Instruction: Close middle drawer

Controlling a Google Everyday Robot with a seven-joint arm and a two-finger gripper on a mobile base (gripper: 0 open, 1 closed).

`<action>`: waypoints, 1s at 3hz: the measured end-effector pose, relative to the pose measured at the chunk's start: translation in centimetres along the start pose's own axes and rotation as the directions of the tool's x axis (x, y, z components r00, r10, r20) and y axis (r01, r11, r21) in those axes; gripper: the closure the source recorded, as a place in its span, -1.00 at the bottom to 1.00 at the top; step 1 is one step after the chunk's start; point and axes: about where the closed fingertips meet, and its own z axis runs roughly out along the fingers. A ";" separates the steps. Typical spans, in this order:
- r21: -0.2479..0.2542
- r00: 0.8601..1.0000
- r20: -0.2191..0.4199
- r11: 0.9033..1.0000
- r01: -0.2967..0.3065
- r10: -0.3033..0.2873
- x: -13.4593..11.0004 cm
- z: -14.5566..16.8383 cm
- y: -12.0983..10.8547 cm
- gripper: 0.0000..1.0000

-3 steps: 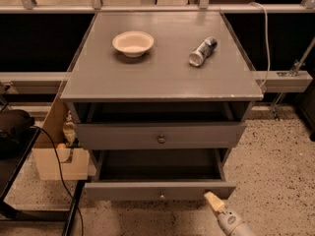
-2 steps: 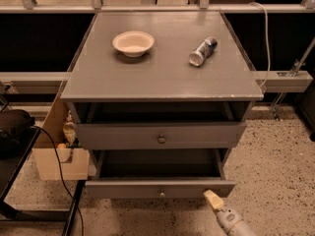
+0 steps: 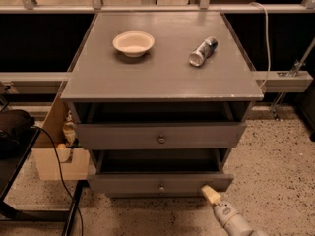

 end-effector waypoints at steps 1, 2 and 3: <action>-0.002 1.000 0.001 1.000 0.006 -0.006 -0.4 1.6 -0.2 1.00; -0.009 0.999 -0.012 0.999 0.036 -0.036 -1.0 6.5 0.0 1.00; -0.001 0.999 -0.021 0.999 0.048 -0.048 -1.0 7.5 -0.1 1.00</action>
Offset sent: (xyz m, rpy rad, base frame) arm 0.0363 0.0049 -0.0078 -0.0154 -0.0132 -0.0032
